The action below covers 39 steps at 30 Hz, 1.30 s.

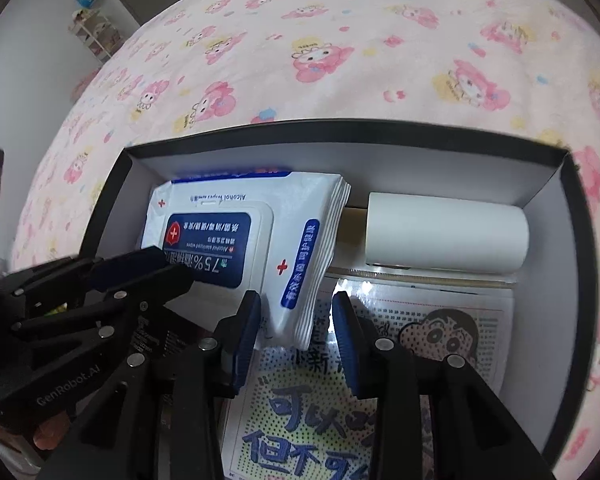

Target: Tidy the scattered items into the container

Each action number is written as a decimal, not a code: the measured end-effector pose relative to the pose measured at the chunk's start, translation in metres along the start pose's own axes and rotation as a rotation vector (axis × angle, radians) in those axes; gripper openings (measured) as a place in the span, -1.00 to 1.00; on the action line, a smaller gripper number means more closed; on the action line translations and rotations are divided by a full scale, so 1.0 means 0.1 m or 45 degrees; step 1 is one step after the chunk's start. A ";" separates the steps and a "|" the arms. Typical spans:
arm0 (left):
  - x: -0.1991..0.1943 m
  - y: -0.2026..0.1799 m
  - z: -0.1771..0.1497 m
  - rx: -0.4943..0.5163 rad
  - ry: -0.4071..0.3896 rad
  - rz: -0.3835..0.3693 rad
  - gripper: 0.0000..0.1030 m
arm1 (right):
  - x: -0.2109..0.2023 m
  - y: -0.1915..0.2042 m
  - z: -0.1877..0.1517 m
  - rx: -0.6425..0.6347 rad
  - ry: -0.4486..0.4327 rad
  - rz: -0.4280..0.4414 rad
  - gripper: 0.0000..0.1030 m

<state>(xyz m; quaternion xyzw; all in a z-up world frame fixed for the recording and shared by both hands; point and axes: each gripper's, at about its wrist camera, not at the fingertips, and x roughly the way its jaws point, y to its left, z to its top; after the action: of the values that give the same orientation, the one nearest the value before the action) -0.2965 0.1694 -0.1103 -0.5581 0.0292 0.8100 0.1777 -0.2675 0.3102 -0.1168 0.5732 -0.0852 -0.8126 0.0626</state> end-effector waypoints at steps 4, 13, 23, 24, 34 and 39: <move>-0.33 -0.09 -0.05 0.041 -0.111 0.019 -0.42 | -0.25 0.10 -0.04 -0.028 -0.062 -0.060 -0.37; -1.12 -0.12 -0.17 0.038 -0.312 0.031 0.10 | -1.01 0.35 -0.14 -0.015 -0.276 -0.127 -0.25; -2.04 -0.06 -0.48 0.022 -0.544 0.094 0.56 | -1.85 0.75 -0.47 -0.037 -0.535 -0.227 -0.03; -2.12 -0.05 -0.52 0.015 -0.563 0.094 0.67 | -1.93 0.79 -0.51 -0.038 -0.564 -0.236 -0.02; -2.79 -0.06 -1.17 -0.027 -0.729 0.212 0.97 | -2.43 1.11 -1.10 -0.036 -0.742 -0.341 0.39; -2.91 -0.10 -1.58 -0.033 -0.770 0.229 0.99 | -2.48 1.18 -1.48 0.011 -0.752 -0.291 0.43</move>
<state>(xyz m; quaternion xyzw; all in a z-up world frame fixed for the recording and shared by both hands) -0.0605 0.0658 0.0981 -0.2894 0.0141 0.9520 0.0991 -0.0448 0.2349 0.0881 0.3185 -0.0380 -0.9453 -0.0591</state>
